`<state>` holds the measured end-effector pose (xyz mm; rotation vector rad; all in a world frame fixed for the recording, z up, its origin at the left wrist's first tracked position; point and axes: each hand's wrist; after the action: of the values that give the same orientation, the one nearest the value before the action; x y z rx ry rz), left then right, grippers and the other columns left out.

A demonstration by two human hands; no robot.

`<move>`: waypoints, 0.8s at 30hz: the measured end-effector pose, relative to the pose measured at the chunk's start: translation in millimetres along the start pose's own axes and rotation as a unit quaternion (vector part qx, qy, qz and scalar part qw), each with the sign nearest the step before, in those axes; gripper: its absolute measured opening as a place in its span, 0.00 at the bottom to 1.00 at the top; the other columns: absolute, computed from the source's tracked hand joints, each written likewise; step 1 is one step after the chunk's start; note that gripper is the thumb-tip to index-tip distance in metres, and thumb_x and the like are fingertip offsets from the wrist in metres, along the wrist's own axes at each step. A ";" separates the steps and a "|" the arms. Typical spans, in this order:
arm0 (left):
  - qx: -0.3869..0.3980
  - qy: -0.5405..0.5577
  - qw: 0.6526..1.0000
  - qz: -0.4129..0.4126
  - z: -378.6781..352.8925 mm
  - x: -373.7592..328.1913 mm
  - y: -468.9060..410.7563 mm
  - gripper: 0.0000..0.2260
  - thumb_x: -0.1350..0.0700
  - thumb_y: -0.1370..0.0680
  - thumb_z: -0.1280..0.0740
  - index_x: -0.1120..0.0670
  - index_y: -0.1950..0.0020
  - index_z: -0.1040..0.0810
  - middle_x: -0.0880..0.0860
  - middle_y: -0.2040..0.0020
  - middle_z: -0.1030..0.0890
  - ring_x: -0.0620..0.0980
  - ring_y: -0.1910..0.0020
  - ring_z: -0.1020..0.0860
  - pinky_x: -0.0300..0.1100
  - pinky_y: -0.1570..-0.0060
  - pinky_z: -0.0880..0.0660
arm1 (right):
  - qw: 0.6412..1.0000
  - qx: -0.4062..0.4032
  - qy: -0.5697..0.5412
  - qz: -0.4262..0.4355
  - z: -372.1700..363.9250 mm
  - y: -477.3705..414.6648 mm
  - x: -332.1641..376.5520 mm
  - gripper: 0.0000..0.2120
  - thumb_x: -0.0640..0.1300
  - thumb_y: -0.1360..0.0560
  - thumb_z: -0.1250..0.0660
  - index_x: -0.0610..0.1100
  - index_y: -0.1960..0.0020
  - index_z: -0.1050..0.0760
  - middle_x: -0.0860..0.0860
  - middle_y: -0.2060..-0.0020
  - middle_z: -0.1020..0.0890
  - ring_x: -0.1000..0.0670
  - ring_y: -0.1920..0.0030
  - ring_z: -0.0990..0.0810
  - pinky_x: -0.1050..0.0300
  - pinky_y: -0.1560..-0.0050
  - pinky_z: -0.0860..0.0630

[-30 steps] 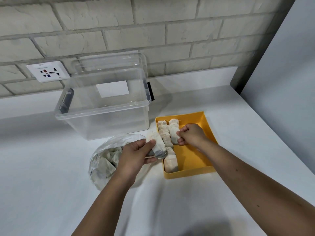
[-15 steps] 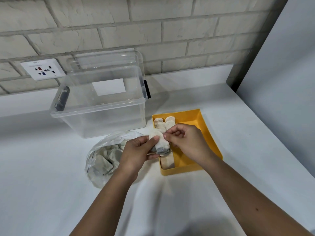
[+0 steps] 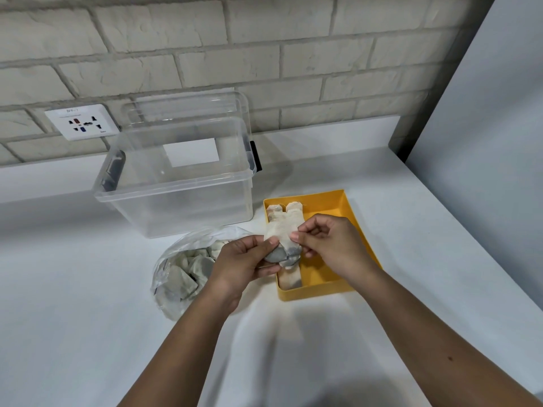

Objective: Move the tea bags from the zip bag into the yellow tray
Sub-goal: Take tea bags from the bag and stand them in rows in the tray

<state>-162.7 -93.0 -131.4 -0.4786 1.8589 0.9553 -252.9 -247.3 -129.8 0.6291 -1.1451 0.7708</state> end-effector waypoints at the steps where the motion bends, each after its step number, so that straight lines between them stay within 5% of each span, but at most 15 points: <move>1: -0.001 0.006 1.000 0.002 0.4 0.5 -0.7 0.06 0.58 0.23 0.29 0.60 0.54 0.18 0.59 0.56 0.14 0.52 0.59 0.15 0.42 0.54 0.16 | 1.000 -0.003 -0.014 -0.009 0.9 -1.1 -0.9 0.05 0.42 0.30 0.24 0.43 0.59 0.20 0.47 0.66 0.17 0.54 0.70 0.20 0.62 0.65 0.22; 8: -0.034 0.021 0.999 -0.003 12.6 3.3 -6.2 0.12 0.57 0.23 0.29 0.67 0.47 0.19 0.62 0.53 0.16 0.53 0.56 0.16 0.39 0.58 0.17 | 0.995 -0.083 0.010 -0.052 24.2 -23.9 -19.7 0.04 0.41 0.26 0.27 0.42 0.54 0.21 0.46 0.65 0.18 0.52 0.69 0.21 0.60 0.65 0.20; 14: -0.046 0.016 0.999 -0.004 16.8 5.8 -9.9 0.12 0.58 0.22 0.30 0.67 0.47 0.19 0.62 0.53 0.16 0.54 0.56 0.17 0.38 0.58 0.17 | 0.986 0.024 0.092 -0.139 15.3 -40.4 -48.1 0.06 0.39 0.28 0.25 0.41 0.55 0.22 0.44 0.66 0.17 0.49 0.68 0.19 0.55 0.62 0.19; 24: -0.049 0.009 0.999 0.005 16.6 7.1 -12.9 0.07 0.57 0.22 0.29 0.62 0.52 0.17 0.60 0.54 0.15 0.51 0.59 0.16 0.38 0.60 0.18 | 0.980 0.009 0.156 -0.120 0.3 -65.1 -50.9 0.07 0.39 0.28 0.26 0.40 0.57 0.23 0.45 0.67 0.16 0.51 0.71 0.18 0.63 0.68 0.22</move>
<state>-147.7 -87.5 -146.9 -0.5384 1.8394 1.0551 -211.7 -296.9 -181.6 0.6223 -0.7608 0.6462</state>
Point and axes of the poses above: each hand's wrist, its own y-axis away from the middle knuckle, its own z-axis out of the back of the hand, x = y × z
